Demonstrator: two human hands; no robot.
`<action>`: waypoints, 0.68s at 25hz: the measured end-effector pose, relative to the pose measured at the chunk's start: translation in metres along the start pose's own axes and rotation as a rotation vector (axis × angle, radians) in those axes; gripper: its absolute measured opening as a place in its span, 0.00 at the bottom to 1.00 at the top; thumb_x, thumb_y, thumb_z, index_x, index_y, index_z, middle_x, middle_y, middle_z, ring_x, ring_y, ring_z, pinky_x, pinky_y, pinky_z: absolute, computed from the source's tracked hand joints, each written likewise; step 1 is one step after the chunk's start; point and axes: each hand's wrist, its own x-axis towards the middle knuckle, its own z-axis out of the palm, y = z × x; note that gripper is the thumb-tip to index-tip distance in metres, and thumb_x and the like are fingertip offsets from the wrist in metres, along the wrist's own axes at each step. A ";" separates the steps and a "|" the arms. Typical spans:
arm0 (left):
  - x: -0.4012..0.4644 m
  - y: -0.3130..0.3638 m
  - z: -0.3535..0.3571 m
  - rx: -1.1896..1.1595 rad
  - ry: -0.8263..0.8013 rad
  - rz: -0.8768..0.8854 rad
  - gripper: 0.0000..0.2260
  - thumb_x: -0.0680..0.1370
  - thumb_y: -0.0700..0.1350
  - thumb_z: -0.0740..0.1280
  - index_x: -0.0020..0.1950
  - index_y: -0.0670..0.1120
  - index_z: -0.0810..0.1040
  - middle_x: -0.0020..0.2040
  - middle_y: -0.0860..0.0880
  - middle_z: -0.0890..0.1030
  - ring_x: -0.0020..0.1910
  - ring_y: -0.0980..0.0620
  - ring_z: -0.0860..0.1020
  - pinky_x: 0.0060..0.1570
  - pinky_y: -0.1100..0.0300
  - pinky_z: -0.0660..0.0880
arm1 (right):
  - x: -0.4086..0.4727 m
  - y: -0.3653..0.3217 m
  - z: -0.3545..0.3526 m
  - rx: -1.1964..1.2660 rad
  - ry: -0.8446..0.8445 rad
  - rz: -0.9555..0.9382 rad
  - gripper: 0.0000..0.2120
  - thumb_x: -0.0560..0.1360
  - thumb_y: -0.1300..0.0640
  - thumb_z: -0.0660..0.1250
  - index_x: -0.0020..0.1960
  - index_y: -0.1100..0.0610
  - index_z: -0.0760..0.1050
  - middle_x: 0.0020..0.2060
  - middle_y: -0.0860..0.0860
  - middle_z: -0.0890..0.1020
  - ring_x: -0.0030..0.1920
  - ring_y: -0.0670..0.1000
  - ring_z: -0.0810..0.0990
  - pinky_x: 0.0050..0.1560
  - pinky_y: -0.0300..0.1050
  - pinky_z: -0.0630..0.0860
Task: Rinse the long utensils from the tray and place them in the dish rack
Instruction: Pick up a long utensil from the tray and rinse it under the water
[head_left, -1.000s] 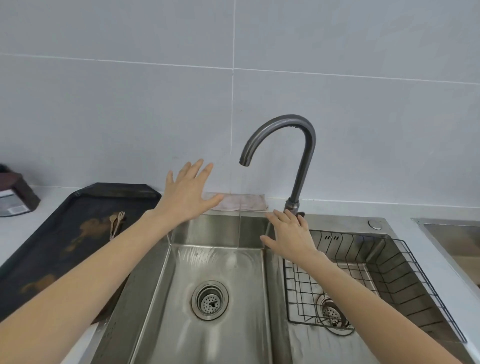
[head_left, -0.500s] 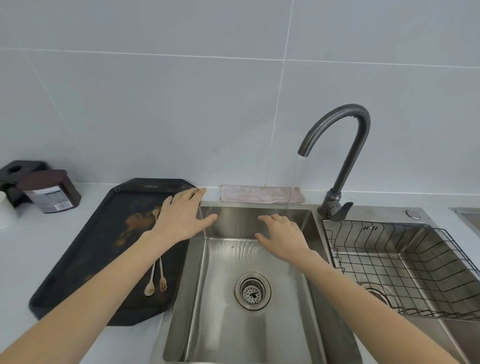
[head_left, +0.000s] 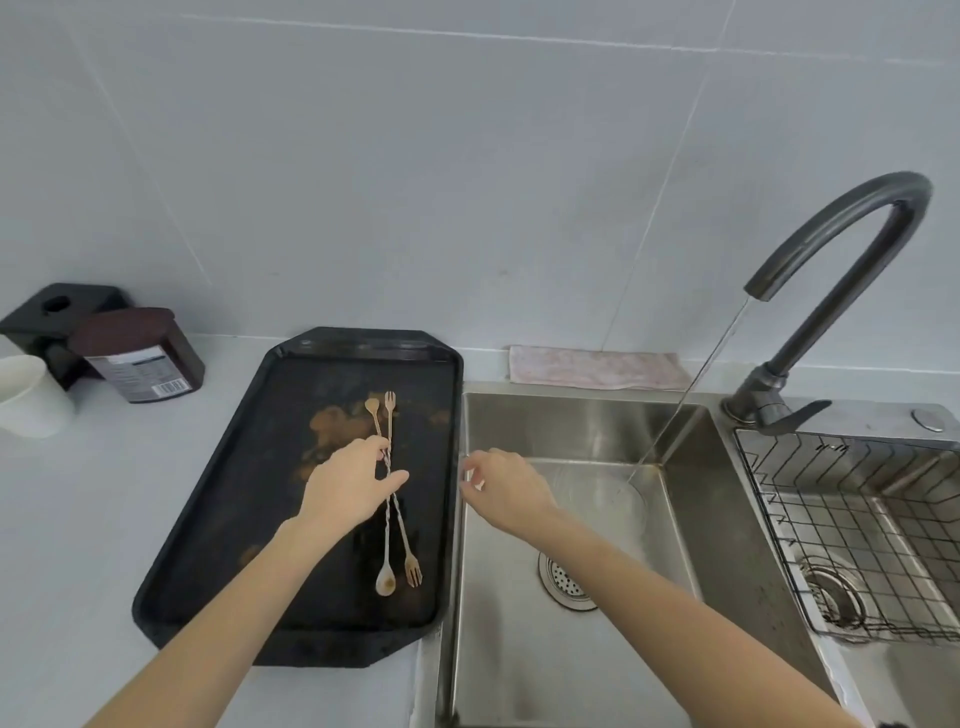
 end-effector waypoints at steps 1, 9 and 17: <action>0.002 -0.007 0.005 -0.025 -0.017 -0.028 0.21 0.75 0.53 0.63 0.66 0.46 0.68 0.62 0.47 0.77 0.59 0.48 0.76 0.58 0.52 0.74 | 0.006 -0.005 0.007 0.027 -0.019 0.012 0.15 0.76 0.57 0.58 0.60 0.58 0.74 0.55 0.56 0.80 0.55 0.57 0.78 0.52 0.48 0.75; 0.006 -0.029 0.036 -0.080 -0.094 -0.195 0.12 0.75 0.50 0.65 0.54 0.46 0.75 0.53 0.46 0.81 0.51 0.47 0.79 0.51 0.52 0.77 | 0.041 -0.037 0.058 0.152 -0.144 0.090 0.12 0.76 0.61 0.59 0.56 0.59 0.78 0.54 0.58 0.82 0.54 0.57 0.79 0.58 0.51 0.77; 0.006 -0.027 0.051 -0.144 -0.111 -0.231 0.10 0.74 0.52 0.65 0.50 0.48 0.78 0.48 0.48 0.83 0.49 0.47 0.80 0.50 0.54 0.76 | 0.052 -0.038 0.070 0.228 -0.108 0.128 0.13 0.76 0.64 0.59 0.52 0.59 0.81 0.52 0.58 0.83 0.52 0.56 0.81 0.56 0.50 0.78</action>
